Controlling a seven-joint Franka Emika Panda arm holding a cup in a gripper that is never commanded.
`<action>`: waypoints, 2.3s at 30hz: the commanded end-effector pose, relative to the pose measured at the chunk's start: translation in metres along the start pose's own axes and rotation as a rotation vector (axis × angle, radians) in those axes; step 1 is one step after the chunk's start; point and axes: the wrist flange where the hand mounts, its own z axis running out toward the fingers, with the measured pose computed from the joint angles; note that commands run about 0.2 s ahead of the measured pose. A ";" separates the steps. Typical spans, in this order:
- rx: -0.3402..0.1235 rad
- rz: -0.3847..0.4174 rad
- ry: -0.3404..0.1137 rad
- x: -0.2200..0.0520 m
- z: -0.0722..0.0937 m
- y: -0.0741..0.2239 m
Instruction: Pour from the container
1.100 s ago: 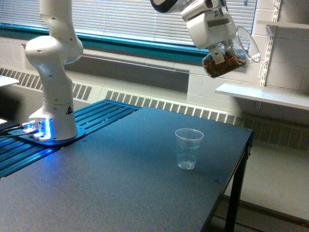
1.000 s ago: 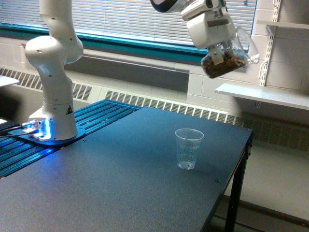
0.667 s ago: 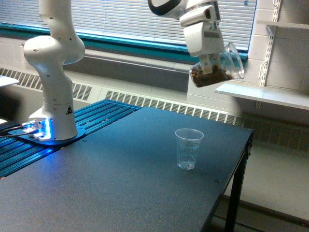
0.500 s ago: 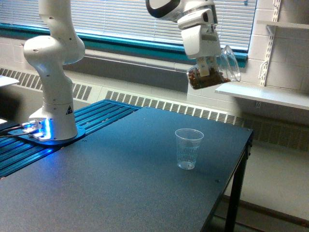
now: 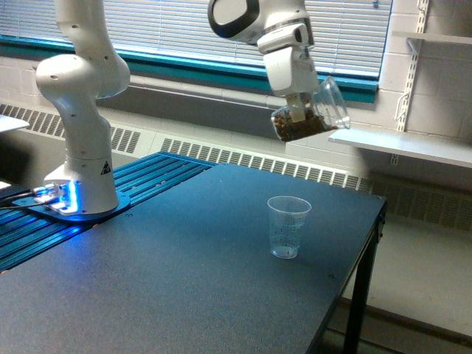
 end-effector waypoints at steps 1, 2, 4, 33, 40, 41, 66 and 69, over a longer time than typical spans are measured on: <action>0.003 -0.070 0.015 -0.019 -0.005 -0.003; 0.002 -0.077 0.014 -0.023 -0.004 -0.004; -0.001 -0.093 0.016 -0.031 -0.003 -0.003; -0.094 -0.298 -0.077 -0.109 0.034 0.030; -0.122 -0.318 -0.102 -0.116 0.043 0.035; -0.126 -0.323 -0.106 -0.117 0.044 0.035; -0.235 -0.416 -0.159 -0.130 0.064 0.034; -0.247 -0.422 -0.163 -0.132 0.067 0.033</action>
